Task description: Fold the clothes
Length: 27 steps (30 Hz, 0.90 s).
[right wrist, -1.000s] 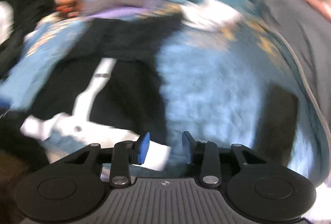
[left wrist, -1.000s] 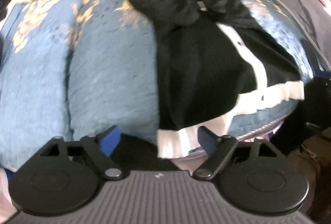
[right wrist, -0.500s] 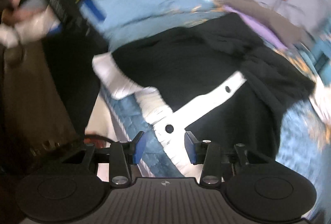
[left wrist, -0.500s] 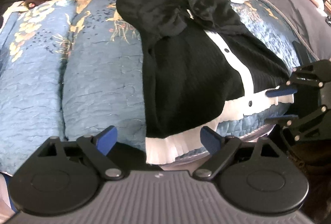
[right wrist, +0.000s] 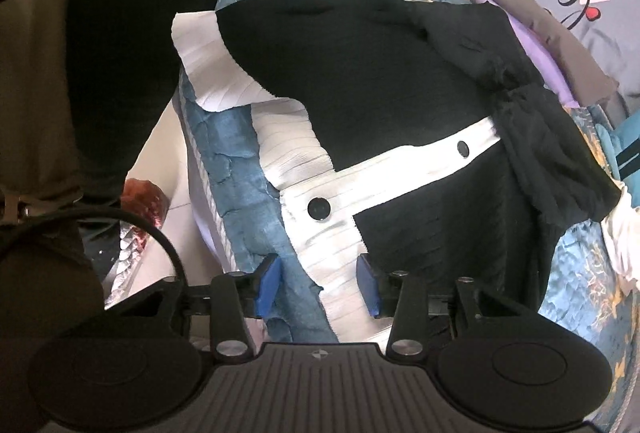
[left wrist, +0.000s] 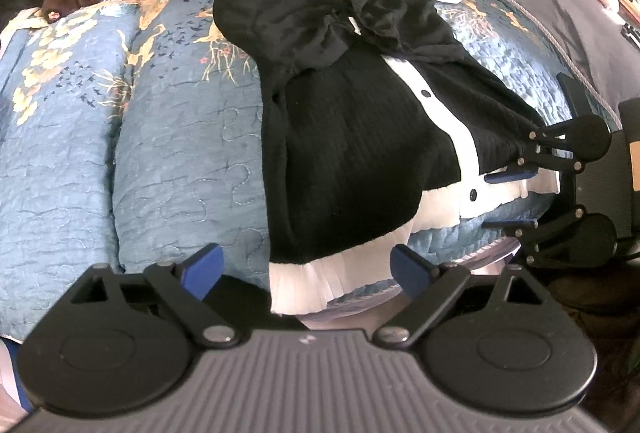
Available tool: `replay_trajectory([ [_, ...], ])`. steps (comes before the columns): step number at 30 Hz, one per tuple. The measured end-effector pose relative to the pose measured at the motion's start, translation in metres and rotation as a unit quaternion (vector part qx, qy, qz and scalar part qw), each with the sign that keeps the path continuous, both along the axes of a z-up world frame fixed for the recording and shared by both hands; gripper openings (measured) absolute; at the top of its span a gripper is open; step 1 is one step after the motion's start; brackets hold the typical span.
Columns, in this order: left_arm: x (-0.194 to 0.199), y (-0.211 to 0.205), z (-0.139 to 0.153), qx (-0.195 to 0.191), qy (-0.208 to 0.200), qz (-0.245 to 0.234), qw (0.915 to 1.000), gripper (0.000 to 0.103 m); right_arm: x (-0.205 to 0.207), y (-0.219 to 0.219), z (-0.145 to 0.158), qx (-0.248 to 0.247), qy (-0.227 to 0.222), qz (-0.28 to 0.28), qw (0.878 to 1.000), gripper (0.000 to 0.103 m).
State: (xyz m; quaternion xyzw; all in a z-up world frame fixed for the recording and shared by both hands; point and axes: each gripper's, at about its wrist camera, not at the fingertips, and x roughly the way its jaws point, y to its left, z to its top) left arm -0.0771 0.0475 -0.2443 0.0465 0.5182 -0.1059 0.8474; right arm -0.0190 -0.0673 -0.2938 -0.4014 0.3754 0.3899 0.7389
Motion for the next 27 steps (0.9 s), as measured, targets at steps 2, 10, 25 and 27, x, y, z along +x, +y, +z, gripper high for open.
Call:
replay_trajectory([
  [2,0.000,0.001,0.000,-0.001,0.000,0.001,1.0000,0.093,0.001,0.000,0.004,0.004,-0.005,-0.004,1.000,0.014],
  [10,-0.001,0.003,0.001,-0.002,0.000,0.001,1.0000,0.095,0.005,-0.014,0.031,0.062,0.011,-0.046,0.997,0.002],
  [25,0.000,0.011,-0.003,-0.001,0.004,0.015,0.9999,0.099,-0.001,-0.039,0.030,0.076,0.144,-0.051,0.985,0.016],
  [27,0.001,0.014,-0.004,0.002,0.006,0.020,0.9998,0.099,0.000,-0.048,0.037,0.099,0.128,-0.075,0.984,0.028],
])
